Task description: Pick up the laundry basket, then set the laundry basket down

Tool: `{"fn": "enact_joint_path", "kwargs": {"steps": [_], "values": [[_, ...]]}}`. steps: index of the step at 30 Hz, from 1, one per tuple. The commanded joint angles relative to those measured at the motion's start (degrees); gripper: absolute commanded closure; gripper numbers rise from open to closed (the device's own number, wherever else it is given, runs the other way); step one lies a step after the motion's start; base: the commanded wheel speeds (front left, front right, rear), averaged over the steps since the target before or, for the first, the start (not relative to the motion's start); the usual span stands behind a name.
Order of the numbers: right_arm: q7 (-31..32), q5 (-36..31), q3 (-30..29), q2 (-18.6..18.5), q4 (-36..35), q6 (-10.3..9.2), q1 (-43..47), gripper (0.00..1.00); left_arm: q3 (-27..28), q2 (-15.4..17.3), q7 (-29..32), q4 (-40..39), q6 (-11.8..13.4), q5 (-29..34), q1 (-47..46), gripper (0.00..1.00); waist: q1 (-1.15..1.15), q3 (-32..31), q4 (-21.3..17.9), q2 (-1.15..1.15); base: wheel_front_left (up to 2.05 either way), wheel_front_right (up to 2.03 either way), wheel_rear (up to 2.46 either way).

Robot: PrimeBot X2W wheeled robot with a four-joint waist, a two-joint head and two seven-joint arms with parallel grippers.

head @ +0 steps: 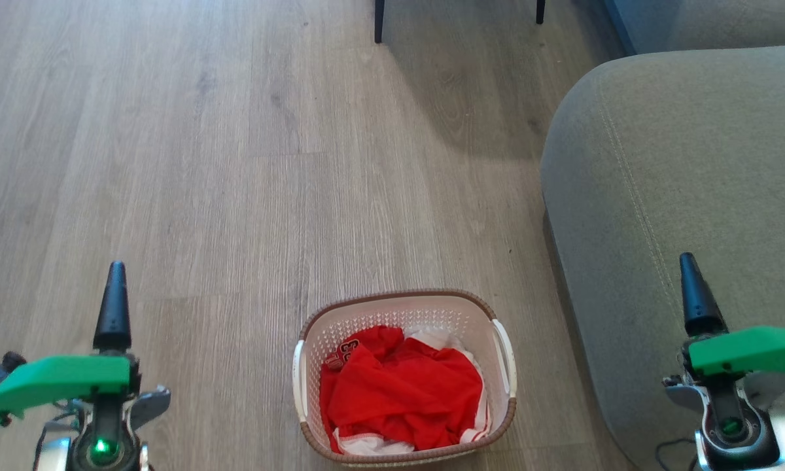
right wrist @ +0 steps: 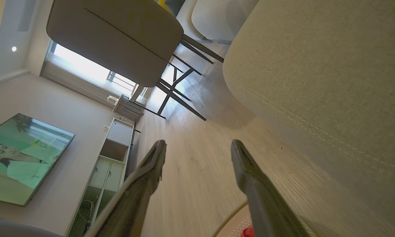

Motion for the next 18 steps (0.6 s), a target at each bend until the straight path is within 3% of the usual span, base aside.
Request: {"fn": "enact_joint_path", "kwargs": {"steps": [1, 18], "values": [[-0.7, -1.89, 0.54, -0.43, -2.82, 0.17, -3.29, 0.0, 0.33, 0.46, -0.54, -3.01, 0.34, 1.73, -3.54, 0.0, 0.0, 0.04, 0.02, 0.0, 0.0, 0.0, 0.0], [-3.55, -21.0, 4.91, -1.38, -9.67, 0.22, -5.47, 0.0, -10.74, 0.5, -3.4, -12.37, 12.61, 26.02, -4.91, 0.0, 0.0, 0.68, 0.47, 0.0, 0.0, 0.0, 0.0]]}}
